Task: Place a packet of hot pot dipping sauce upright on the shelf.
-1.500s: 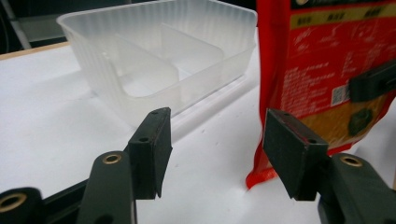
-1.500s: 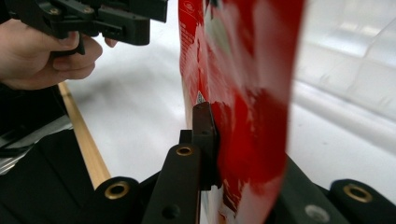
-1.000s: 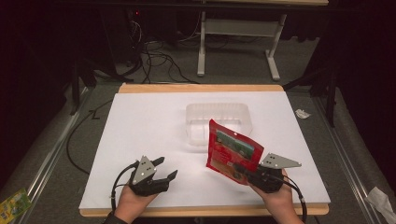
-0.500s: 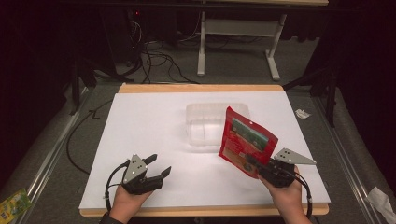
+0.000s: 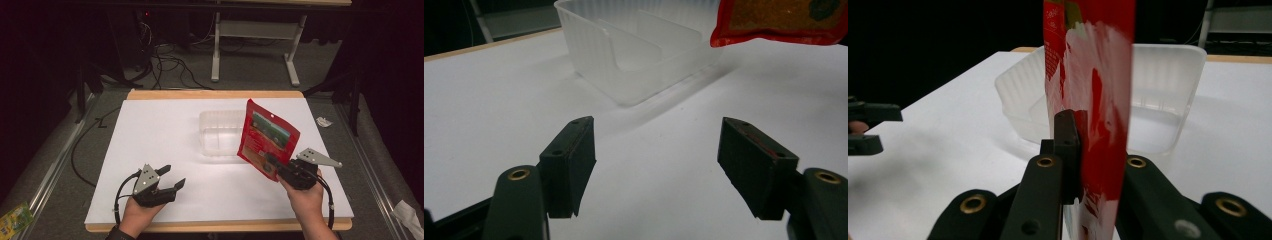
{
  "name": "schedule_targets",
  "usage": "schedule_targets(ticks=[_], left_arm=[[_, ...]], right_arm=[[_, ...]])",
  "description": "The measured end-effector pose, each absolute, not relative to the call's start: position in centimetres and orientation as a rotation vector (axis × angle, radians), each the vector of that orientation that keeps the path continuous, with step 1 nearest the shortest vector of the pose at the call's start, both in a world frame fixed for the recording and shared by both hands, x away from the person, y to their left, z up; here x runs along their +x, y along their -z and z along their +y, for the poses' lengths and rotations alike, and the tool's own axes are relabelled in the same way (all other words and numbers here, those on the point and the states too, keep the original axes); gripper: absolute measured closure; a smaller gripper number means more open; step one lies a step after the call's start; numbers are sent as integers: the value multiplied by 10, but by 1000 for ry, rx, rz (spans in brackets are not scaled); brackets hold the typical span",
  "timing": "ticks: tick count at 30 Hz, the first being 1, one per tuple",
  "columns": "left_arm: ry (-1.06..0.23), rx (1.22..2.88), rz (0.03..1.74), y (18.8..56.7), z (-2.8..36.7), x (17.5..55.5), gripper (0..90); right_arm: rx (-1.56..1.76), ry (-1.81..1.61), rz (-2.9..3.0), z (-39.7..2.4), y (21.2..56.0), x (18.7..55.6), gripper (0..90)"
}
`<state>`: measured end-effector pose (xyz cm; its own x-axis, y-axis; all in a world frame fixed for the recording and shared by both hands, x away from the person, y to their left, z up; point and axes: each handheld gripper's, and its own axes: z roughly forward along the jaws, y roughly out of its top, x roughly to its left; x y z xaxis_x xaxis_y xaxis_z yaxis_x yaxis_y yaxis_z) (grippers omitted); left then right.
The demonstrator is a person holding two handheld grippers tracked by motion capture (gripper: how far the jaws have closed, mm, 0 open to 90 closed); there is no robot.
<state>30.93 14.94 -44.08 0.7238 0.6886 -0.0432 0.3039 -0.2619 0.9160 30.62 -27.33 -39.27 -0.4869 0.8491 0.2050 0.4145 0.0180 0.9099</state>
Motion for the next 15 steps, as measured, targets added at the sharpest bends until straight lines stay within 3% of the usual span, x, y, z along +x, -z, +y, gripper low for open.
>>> schedule_targets(ticks=[15], left_arm=[[-452, 1849, 768, 441, 149, 307, 321]], right_arm=[[1312, -1451, 1870, -253, 378, 336, 864]])
